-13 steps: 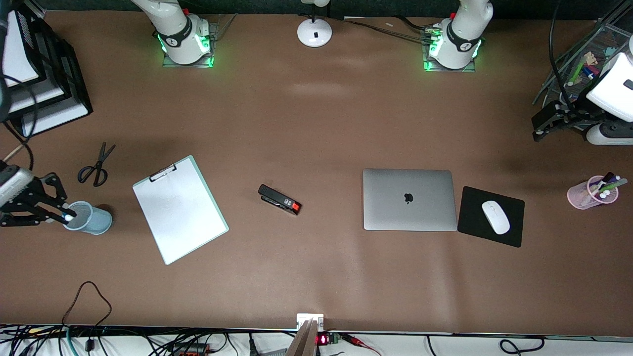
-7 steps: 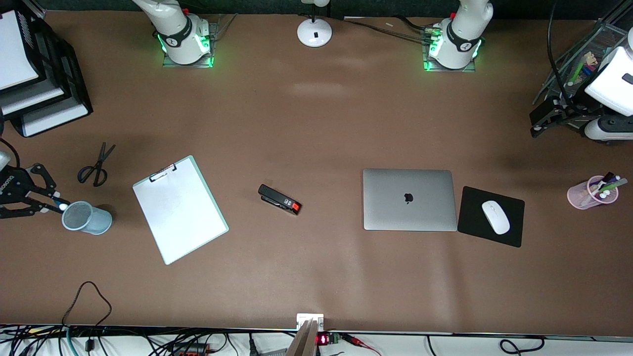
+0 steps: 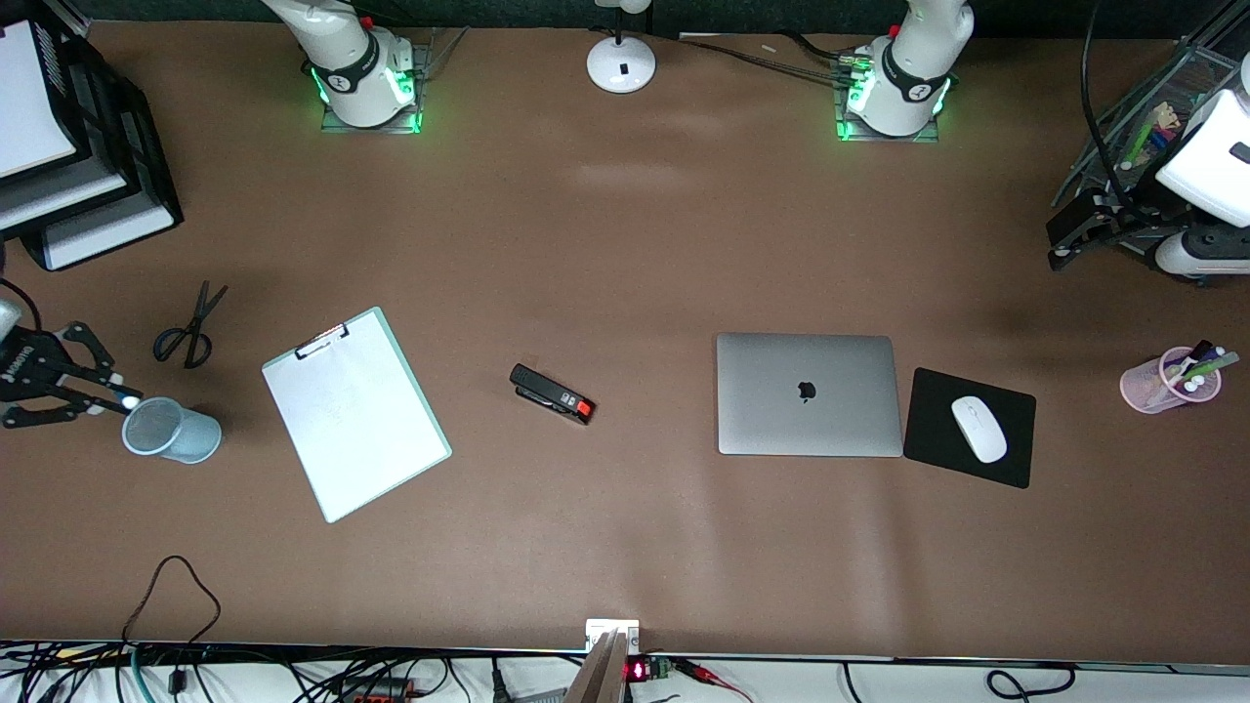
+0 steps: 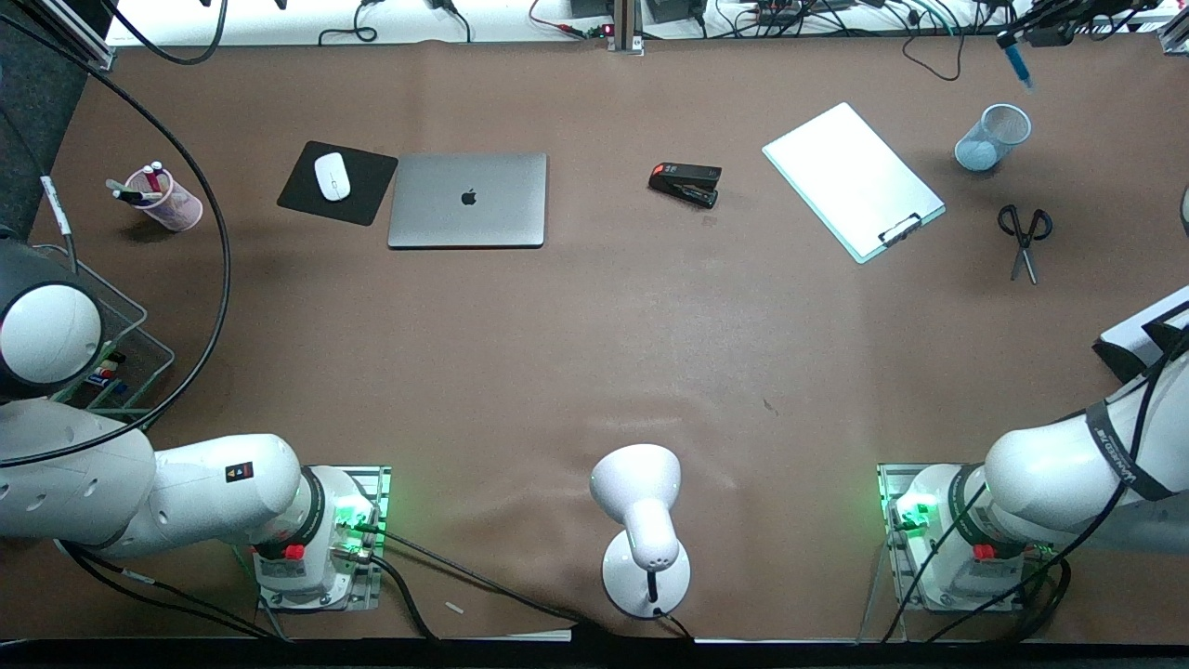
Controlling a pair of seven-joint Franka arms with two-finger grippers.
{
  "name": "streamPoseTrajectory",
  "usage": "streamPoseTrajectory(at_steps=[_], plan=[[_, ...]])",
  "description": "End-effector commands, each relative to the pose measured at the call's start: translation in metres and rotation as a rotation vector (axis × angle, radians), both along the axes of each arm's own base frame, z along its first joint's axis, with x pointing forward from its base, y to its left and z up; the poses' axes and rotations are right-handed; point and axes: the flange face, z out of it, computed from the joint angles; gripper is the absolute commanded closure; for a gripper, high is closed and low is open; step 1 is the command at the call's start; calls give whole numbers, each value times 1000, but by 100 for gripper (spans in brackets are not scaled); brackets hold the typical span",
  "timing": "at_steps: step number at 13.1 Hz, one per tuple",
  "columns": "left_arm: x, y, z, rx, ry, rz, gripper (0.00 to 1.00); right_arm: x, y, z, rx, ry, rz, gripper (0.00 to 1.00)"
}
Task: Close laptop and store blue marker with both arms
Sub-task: 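Carry the blue marker with the right gripper toward the mesh cup, then lower the blue marker into the mesh cup and open the right gripper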
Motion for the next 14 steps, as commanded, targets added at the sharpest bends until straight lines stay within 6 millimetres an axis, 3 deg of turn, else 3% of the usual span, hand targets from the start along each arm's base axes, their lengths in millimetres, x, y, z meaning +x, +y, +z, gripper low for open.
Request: streamPoseTrajectory(at_steps=[1,7,10,14], plan=[[-9,1,5,-8,0,-15,0,0,-10,-11,60,-42,21,100],[-8,2,5,-9,-1,-13,0,-6,-33,-10,122,-135,62,100],[-9,2,6,-9,-2,-13,0,-6,-47,-32,127,-125,60,100],[-9,4,9,-8,-7,-12,0,1,-59,-42,117,-138,65,100]])
